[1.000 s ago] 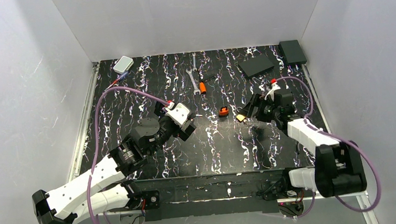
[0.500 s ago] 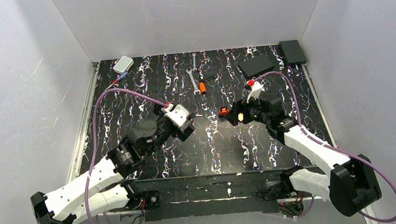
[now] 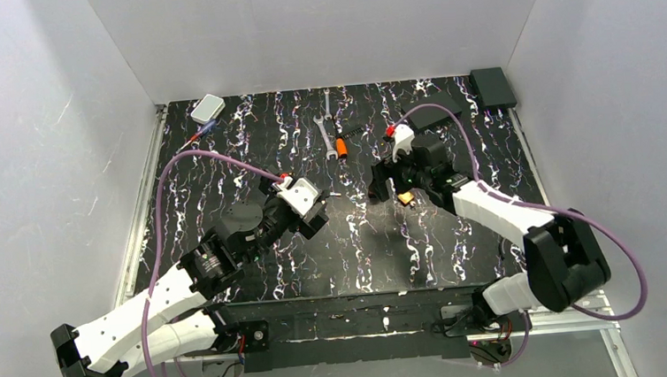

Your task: Unlock with the key

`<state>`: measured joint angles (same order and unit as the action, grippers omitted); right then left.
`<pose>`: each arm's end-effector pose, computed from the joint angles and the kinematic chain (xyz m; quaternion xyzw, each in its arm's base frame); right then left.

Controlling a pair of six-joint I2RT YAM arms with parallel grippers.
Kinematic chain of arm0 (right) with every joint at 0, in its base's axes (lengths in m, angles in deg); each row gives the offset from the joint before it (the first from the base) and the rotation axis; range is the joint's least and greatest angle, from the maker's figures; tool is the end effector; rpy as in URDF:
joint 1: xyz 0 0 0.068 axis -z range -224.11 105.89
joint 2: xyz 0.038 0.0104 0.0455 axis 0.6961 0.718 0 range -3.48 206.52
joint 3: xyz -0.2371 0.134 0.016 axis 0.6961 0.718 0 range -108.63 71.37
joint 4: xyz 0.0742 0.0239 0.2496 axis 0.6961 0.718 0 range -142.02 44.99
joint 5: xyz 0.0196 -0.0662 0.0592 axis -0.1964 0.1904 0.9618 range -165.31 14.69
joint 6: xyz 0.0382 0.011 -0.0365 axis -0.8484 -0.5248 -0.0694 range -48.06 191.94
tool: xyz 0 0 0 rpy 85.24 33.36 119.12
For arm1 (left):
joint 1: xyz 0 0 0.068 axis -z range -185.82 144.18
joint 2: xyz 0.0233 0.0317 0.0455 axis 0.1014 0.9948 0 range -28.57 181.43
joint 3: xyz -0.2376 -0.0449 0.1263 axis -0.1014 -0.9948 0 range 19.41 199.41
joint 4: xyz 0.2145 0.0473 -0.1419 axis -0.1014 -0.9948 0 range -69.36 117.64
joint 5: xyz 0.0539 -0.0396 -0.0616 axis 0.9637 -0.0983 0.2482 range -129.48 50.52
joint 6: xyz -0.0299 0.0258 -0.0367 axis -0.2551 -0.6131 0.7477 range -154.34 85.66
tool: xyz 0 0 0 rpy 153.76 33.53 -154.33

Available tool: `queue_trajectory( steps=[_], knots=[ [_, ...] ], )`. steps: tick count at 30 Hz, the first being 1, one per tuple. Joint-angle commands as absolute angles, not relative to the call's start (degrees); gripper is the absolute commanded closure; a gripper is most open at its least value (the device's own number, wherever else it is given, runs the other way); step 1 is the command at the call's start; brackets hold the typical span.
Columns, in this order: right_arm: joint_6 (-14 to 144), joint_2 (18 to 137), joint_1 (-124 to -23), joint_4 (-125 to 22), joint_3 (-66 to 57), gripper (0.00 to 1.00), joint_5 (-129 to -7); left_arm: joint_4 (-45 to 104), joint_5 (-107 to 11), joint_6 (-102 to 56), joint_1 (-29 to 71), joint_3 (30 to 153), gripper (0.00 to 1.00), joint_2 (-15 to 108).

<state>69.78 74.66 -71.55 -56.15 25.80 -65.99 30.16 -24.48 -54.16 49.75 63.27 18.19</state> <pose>0.2641 0.1437 0.2385 -0.2280 0.8264 0.1977 0.4753 0.1180 -0.1559 0.3527 0.3573 0.6129 -0.1263 0.6934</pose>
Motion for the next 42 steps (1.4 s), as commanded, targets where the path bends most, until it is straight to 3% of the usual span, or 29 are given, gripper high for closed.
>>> queue_trajectory(
  steps=[1,24,32,39,42],
  knots=[
    [77.33,79.55,-72.62,-53.82,20.50,0.03,-67.90,31.06,-24.77,-54.64,49.46,62.83,0.01,17.26],
    [81.30,93.02,-74.36,-56.25,15.37,0.22,-71.89,31.24,-24.36,-53.65,49.47,63.06,0.01,18.27],
    [80.47,95.21,-75.22,-56.99,14.84,0.42,-73.68,31.34,-23.75,-54.08,49.46,62.94,0.01,17.99],
    [76.33,94.40,-76.70,-55.67,14.47,0.71,-74.92,31.42,-23.37,-54.40,49.46,62.92,0.01,17.69],
    [72.76,94.32,-77.73,-52.51,13.52,0.77,-74.97,31.42,-23.40,-54.45,49.46,62.92,0.01,17.57]
  ],
)
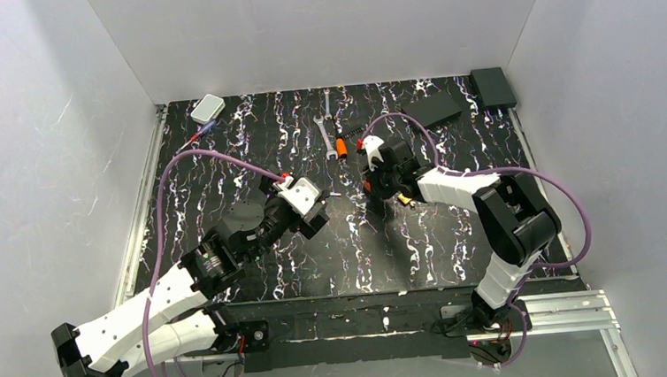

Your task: Unlock with the key

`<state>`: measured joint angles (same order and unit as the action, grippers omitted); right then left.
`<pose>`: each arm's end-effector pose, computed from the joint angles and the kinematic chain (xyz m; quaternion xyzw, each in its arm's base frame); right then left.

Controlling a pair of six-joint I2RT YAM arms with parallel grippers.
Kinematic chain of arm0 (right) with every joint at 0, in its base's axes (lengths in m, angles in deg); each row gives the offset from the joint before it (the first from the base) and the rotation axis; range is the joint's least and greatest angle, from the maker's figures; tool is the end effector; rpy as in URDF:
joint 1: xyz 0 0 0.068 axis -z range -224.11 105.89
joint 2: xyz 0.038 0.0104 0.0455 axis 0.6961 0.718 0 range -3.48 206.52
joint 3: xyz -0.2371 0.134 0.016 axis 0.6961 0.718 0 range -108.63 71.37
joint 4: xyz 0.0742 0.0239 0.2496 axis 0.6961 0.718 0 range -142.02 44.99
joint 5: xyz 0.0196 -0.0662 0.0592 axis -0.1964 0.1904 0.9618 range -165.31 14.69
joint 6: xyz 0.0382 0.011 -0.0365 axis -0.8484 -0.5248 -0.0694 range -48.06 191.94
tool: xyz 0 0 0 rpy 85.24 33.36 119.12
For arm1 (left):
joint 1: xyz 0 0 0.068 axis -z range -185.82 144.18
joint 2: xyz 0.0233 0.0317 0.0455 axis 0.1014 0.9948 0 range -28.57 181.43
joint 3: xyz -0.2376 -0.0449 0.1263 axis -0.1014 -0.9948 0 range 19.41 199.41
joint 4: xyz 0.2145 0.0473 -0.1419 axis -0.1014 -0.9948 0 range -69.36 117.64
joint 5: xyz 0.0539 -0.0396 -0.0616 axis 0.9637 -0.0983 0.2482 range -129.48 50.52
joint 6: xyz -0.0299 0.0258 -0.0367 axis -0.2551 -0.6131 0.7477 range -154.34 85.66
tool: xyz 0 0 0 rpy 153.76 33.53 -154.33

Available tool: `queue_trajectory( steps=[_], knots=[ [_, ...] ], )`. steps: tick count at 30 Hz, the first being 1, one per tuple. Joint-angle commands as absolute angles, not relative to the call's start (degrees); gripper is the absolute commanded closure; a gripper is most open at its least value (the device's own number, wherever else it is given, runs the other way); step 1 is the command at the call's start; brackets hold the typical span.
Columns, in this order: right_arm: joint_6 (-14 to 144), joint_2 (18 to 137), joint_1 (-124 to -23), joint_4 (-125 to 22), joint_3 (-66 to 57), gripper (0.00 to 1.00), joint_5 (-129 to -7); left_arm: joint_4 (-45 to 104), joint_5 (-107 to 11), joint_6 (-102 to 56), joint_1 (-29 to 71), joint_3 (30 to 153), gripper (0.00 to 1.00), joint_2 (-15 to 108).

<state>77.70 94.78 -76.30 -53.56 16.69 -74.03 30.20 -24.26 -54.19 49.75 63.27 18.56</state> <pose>0.3028 0.1915 0.1758 -0.3014 0.8625 0.1028 0.3933 0.1190 -0.1571 0.3517 0.3577 0.6149 -0.1239 0.6918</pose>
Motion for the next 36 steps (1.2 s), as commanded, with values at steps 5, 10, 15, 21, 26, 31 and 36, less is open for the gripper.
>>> queue_trajectory(
  steps=[5,10,15,21,26,31,36],
  knots=[
    [67.07,93.61,-79.83,-47.43,12.78,0.63,-75.18,31.42,-23.50,-54.45,49.47,62.99,0.01,17.36],
    [66.01,92.54,-80.14,-47.79,13.46,0.35,-78.05,31.33,-23.66,-54.38,49.42,63.01,0.01,17.08],
    [65.81,93.57,-80.27,-48.69,13.56,0.31,-76.22,31.33,-23.57,-54.51,49.46,62.92,0.01,16.83],
    [66.08,94.68,-81.17,-50.63,13.46,0.32,-77.32,31.33,-23.84,-54.51,49.47,62.97,0.01,16.80],
    [67.54,96.02,-82.20,-51.49,12.56,0.40,-78.68,31.33,-24.10,-54.39,49.46,62.96,0.01,16.72],
    [69.46,97.58,-82.59,-50.80,12.56,0.58,-80.10,31.33,-24.16,-54.30,49.47,62.92,0.01,16.84],
    [70.74,97.21,-82.65,-51.49,14.14,0.58,-81.39,31.33,-24.49,-54.24,49.46,63.01,0.01,16.90]
  ],
)
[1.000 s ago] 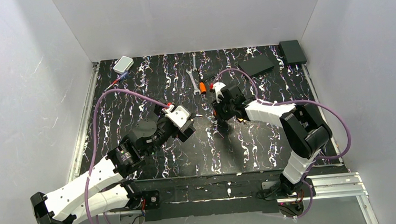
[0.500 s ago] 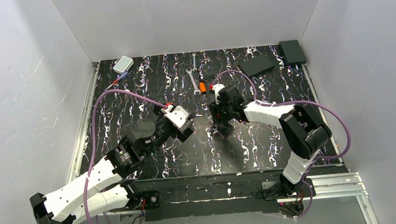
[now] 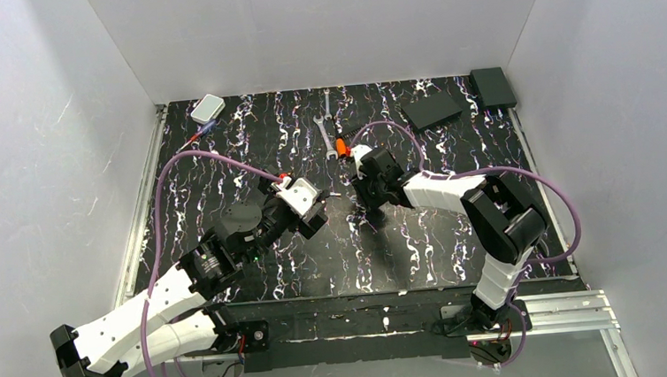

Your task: Unlock with the key

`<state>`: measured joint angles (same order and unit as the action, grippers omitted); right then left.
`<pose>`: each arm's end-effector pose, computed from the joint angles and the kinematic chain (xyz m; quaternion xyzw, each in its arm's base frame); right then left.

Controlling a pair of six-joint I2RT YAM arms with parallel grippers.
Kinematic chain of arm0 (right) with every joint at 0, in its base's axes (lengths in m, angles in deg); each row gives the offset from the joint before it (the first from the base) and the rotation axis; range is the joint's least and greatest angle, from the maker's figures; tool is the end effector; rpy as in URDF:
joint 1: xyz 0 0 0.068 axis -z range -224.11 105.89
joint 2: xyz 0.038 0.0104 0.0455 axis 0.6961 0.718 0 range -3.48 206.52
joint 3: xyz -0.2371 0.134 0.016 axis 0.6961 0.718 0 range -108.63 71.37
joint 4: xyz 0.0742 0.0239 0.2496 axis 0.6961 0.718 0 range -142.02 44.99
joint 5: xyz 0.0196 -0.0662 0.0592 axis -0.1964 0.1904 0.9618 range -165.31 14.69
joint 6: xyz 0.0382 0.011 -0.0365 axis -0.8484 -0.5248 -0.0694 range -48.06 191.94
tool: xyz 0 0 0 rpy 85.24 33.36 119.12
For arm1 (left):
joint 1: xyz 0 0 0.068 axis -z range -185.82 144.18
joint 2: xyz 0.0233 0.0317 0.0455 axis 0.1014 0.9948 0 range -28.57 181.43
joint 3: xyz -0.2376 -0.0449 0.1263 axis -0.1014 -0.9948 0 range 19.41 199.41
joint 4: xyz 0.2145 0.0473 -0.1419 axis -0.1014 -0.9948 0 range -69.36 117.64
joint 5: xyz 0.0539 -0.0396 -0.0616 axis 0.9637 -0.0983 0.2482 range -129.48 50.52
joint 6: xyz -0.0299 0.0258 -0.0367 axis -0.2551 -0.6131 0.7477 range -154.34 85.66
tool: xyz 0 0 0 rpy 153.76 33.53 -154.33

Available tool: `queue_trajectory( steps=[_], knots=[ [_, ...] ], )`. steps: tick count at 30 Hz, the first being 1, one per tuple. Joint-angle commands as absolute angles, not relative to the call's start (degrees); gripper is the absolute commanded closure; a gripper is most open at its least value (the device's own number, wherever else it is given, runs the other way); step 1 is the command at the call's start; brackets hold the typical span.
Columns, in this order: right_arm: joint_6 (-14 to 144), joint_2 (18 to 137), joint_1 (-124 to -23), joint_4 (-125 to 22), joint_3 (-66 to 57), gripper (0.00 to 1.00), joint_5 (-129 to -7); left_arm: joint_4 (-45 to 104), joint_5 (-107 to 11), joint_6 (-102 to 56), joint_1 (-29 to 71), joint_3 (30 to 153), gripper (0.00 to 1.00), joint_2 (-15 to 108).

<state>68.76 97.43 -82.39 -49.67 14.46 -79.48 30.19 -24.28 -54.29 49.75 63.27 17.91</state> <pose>0.2870 0.2232 0.1663 -0.2669 0.8886 0.0999 0.3595 0.1175 -0.1548 0.3536 0.3556 0.6117 -0.1251 0.6955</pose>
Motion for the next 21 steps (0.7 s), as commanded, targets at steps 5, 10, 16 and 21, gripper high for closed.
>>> queue_trajectory(
  steps=[5,10,16,21],
  knots=[
    [71.49,97.78,-82.63,-53.54,14.24,0.55,-81.87,31.27,-24.39,-54.21,49.46,62.93,0.01,16.92],
    [71.81,98.86,-82.69,-54.10,14.18,0.59,-81.52,31.24,-24.27,-54.29,49.46,62.92,0.01,17.05],
    [72.63,97.64,-82.66,-53.86,14.36,0.97,-79.22,30.70,-24.83,-54.29,49.46,63.13,0.01,17.04],
    [74.42,90.05,-82.69,-52.15,16.18,0.99,-71.19,29.68,-26.24,-54.13,49.46,63.68,0.01,16.82]
  ],
)
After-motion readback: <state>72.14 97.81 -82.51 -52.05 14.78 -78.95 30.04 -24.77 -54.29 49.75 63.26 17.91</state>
